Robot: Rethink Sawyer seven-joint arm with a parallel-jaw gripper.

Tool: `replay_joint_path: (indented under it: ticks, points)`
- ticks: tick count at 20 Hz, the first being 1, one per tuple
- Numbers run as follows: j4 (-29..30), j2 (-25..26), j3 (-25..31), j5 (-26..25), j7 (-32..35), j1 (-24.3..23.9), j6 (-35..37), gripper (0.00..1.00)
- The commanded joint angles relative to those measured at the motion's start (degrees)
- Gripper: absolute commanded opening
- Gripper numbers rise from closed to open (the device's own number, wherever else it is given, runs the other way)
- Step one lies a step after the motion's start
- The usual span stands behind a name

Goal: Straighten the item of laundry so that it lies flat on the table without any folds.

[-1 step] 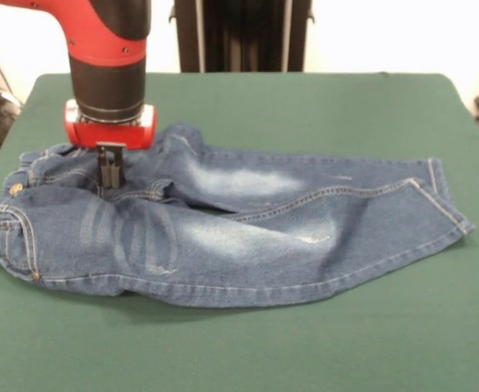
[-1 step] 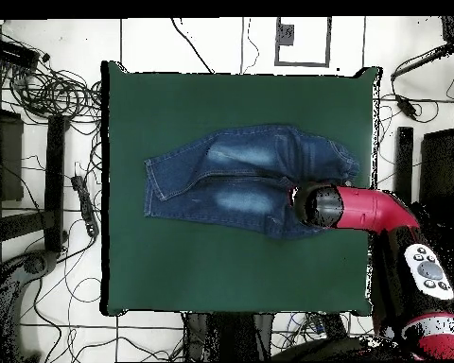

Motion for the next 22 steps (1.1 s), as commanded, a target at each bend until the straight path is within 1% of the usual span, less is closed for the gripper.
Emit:
replay_joint_path:
  ticks: [1, 3, 7, 11, 14, 18, 22]
  points:
    - [6.4, 3.0, 0.2, 3.5, 7.8, 1.0, 3.3, 0.0]
    - [5.4, 4.2, 0.4, 3.7, 7.2, 0.7, 2.8, 0.0]
    - [4.8, 4.0, 0.4, 4.7, 7.4, 1.4, 4.1, 0.0]
    - [4.9, 4.1, -0.9, 6.7, 11.7, 4.2, 4.4, 0.0]
    - [6.3, 3.1, -2.1, 8.7, 14.6, 6.5, 3.9, 0.0]
    - [7.4, 0.8, -4.4, 11.6, 16.1, 9.7, 5.7, 0.0]
    - [7.7, 0.0, -6.6, 14.6, 17.9, 12.9, 7.0, 0.0]
